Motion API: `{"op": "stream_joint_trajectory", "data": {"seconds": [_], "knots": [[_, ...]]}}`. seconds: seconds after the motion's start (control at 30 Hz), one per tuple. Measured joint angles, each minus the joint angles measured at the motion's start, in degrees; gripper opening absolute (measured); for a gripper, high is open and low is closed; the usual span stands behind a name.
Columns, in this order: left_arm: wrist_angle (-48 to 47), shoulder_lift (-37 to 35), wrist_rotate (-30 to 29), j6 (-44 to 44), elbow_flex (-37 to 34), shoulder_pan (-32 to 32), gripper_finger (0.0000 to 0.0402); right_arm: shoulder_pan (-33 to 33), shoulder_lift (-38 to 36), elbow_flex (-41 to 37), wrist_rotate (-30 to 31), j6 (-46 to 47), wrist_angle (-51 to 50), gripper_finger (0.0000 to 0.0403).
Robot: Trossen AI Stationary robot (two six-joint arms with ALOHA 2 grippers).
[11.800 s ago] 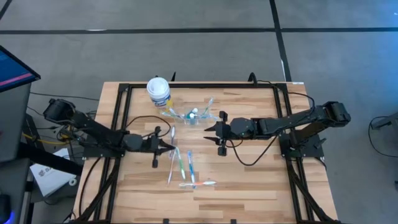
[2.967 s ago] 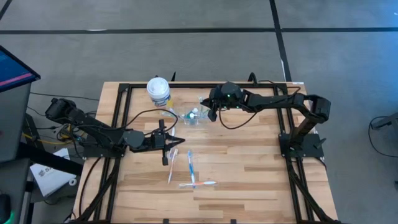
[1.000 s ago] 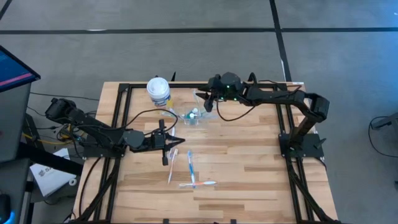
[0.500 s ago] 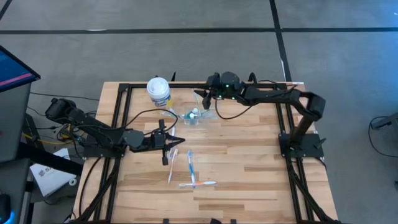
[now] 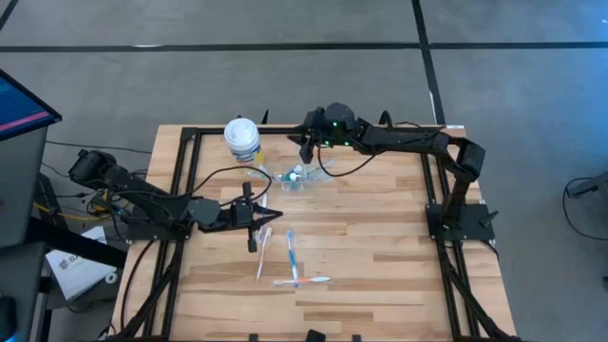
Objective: Pick & Place toothbrushing station
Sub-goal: Put the green toothbrush into the transparent organizer
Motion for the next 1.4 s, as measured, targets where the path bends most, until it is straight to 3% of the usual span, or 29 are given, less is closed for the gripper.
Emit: {"op": "stream_joint_trajectory", "data": {"seconds": [0.53,0.9,1.4], "knots": [[0.0,0.0,0.0,0.0,0.0,0.0,0.0008,-0.2,2.5,0.1,-0.3,0.0,-0.8,0.0111],[-0.1,0.0,0.0,0.0,0.0,0.0,0.0008,-0.2,2.6,0.0,-0.3,-1.7,-3.8,0.0008],[-0.2,0.0,0.0,0.0,0.0,0.0,0.0008,0.8,2.5,0.0,-0.5,-2.4,-7.6,0.0012]]}}
